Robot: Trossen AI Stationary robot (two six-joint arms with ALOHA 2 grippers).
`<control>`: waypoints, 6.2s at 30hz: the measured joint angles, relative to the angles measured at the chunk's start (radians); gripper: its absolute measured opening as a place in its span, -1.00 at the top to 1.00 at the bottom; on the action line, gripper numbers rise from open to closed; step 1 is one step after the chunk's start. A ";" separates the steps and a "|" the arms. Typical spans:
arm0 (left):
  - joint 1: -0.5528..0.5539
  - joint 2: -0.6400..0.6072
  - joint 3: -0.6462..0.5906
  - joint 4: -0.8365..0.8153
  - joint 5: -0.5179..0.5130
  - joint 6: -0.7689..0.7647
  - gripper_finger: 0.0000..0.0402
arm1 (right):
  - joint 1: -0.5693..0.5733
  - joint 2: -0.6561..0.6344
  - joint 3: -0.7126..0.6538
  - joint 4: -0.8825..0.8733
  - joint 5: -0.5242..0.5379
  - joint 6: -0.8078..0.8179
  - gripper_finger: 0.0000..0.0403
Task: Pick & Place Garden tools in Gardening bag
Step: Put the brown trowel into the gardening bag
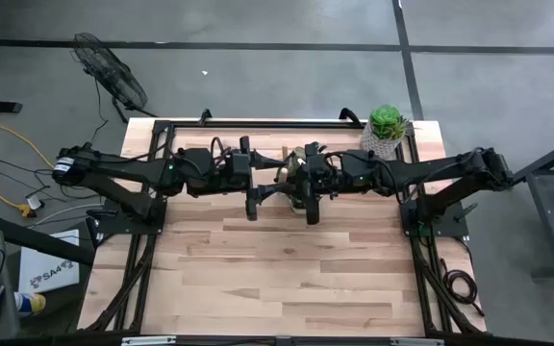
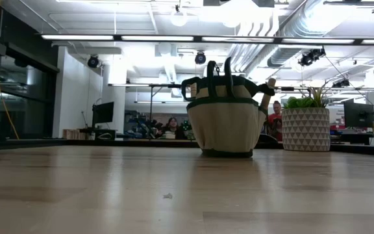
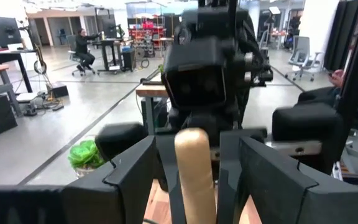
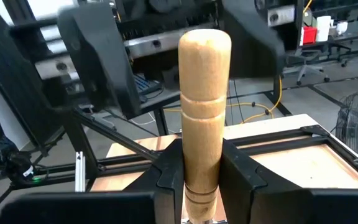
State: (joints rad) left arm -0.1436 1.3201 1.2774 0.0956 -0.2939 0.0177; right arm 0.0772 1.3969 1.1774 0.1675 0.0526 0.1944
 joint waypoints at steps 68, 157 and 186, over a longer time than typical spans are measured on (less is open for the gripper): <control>0.208 -0.039 -0.503 0.581 0.124 -0.027 0.67 | 0.001 -0.208 0.000 -0.580 0.123 0.180 -0.05; 0.353 0.268 -0.599 0.851 0.269 -0.192 0.67 | 0.002 -0.208 0.000 -0.583 0.053 0.280 -0.06; 0.353 0.094 -0.596 0.676 0.185 -0.176 0.85 | 0.002 -0.208 0.000 -0.584 0.050 0.283 -0.06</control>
State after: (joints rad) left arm 0.2092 1.4144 0.6810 0.7715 -0.1089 -0.1583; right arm 0.0788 1.1889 1.1774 -0.4163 0.1023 0.4774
